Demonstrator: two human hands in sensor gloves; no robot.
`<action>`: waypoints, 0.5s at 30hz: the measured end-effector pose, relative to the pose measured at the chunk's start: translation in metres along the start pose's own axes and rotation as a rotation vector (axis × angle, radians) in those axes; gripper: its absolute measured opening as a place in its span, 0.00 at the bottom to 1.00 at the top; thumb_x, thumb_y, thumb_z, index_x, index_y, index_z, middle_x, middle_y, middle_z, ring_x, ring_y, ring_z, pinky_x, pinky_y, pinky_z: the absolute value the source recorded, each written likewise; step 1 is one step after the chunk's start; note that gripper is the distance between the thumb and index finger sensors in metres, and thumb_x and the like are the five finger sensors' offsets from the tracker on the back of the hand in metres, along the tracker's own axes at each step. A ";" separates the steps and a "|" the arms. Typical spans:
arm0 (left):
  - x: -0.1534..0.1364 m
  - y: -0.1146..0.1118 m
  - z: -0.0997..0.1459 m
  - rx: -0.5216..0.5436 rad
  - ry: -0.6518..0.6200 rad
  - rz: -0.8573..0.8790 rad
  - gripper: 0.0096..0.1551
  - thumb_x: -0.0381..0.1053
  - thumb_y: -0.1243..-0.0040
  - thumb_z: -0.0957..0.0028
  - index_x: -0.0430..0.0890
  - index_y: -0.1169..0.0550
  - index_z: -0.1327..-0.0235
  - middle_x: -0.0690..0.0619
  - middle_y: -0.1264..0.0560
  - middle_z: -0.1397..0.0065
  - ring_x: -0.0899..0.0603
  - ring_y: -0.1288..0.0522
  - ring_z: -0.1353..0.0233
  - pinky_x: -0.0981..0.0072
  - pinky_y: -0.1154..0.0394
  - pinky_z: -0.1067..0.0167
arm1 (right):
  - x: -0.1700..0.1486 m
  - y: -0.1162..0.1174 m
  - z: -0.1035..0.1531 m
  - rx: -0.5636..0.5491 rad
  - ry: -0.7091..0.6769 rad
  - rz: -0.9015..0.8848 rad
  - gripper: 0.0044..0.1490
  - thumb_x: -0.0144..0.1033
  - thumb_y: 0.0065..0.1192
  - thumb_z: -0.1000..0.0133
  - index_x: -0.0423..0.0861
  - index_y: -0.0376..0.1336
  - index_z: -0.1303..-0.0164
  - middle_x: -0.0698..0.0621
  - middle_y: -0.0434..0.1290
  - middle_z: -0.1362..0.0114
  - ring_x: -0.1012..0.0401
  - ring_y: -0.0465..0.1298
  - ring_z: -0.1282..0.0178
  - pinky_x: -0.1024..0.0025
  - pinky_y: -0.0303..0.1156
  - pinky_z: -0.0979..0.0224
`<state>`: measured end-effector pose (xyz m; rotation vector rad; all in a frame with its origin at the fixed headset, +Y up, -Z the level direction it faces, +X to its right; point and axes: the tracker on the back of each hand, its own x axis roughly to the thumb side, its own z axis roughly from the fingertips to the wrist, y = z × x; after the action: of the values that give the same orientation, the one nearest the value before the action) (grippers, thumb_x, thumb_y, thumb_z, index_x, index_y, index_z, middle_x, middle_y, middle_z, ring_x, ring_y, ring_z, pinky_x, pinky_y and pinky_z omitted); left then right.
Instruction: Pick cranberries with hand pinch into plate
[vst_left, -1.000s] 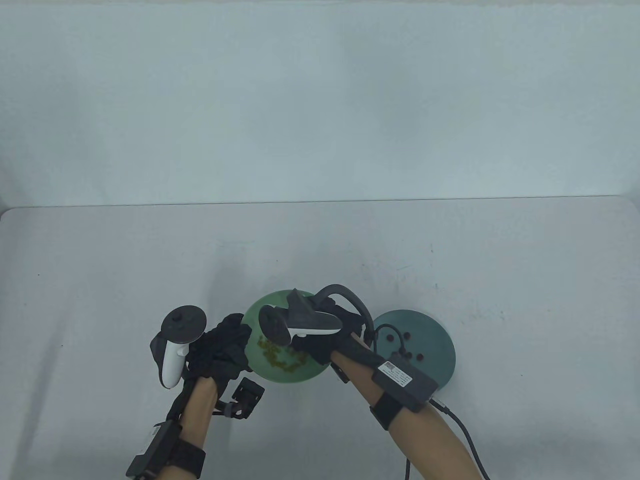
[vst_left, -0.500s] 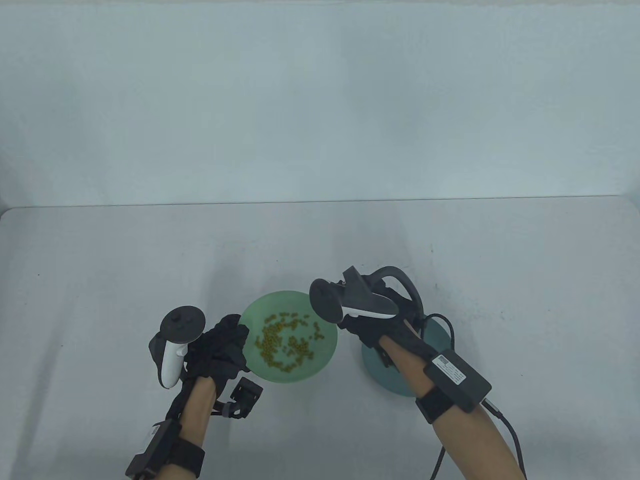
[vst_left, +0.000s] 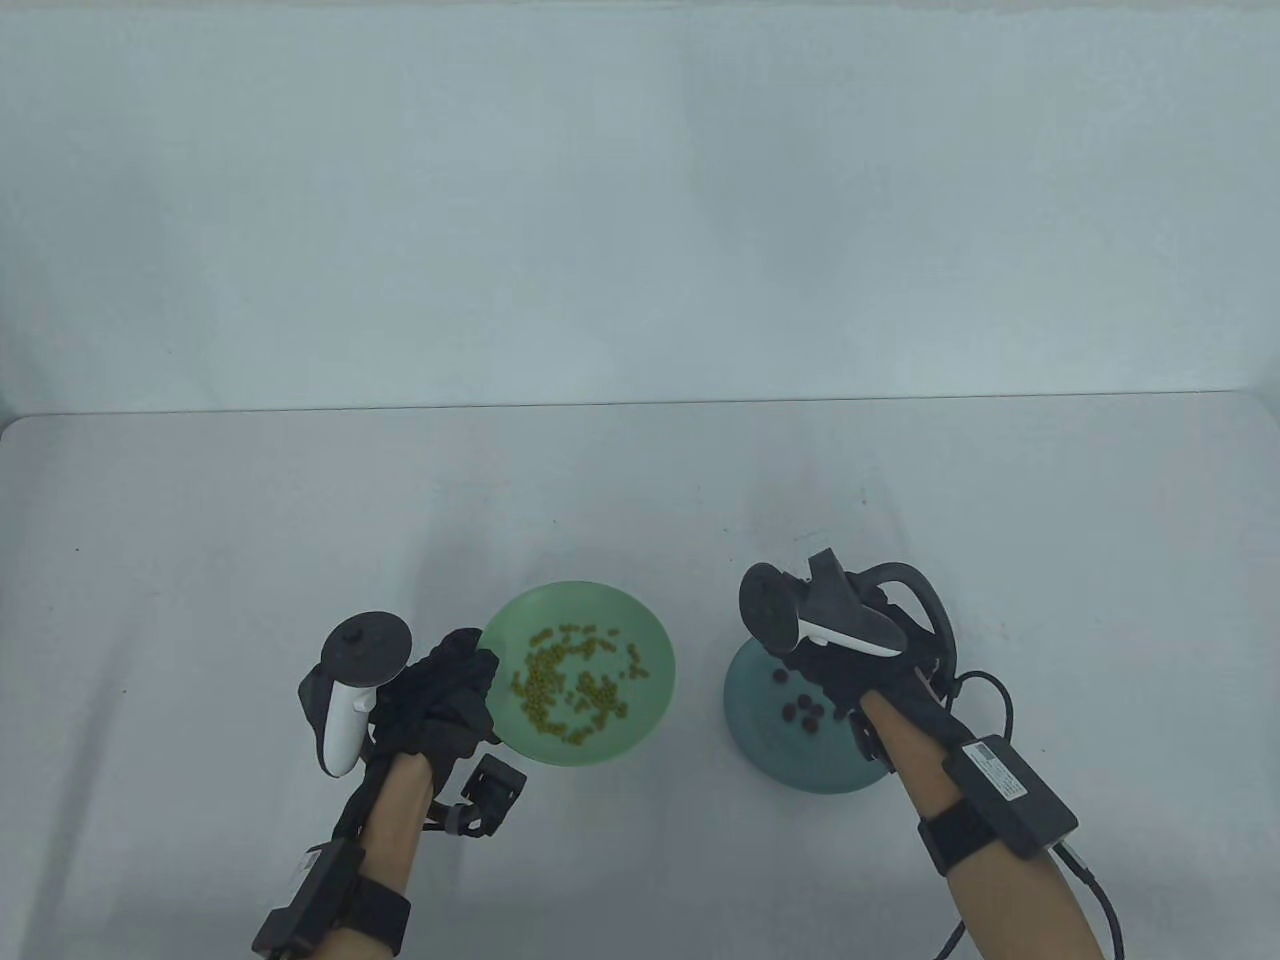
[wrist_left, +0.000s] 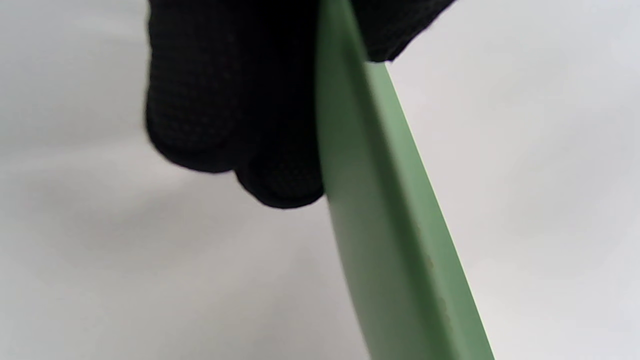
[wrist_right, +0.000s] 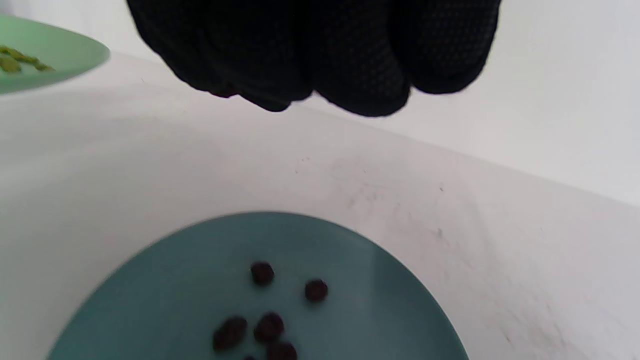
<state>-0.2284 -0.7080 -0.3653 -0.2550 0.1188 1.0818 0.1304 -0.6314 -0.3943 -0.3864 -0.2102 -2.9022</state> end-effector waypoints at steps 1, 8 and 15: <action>0.000 0.000 0.000 -0.001 0.001 -0.002 0.29 0.41 0.48 0.38 0.30 0.34 0.27 0.38 0.22 0.41 0.44 0.11 0.57 0.65 0.12 0.59 | -0.003 0.007 0.000 0.011 0.011 0.004 0.29 0.53 0.63 0.43 0.48 0.71 0.37 0.63 0.79 0.60 0.66 0.81 0.57 0.59 0.79 0.38; 0.000 0.000 0.000 0.001 0.004 -0.005 0.29 0.41 0.48 0.38 0.30 0.35 0.27 0.38 0.22 0.41 0.44 0.11 0.57 0.65 0.12 0.59 | -0.014 0.047 -0.009 0.088 0.070 0.036 0.29 0.53 0.62 0.43 0.49 0.71 0.37 0.63 0.79 0.60 0.66 0.81 0.57 0.59 0.79 0.38; 0.000 -0.002 0.000 -0.003 0.004 -0.010 0.29 0.41 0.48 0.38 0.30 0.34 0.27 0.38 0.22 0.41 0.44 0.11 0.57 0.65 0.12 0.59 | -0.021 0.073 -0.019 0.154 0.115 0.037 0.29 0.52 0.62 0.43 0.49 0.72 0.37 0.63 0.79 0.60 0.66 0.81 0.57 0.59 0.79 0.38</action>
<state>-0.2272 -0.7091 -0.3654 -0.2609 0.1196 1.0719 0.1616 -0.7013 -0.4099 -0.1950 -0.4000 -2.8365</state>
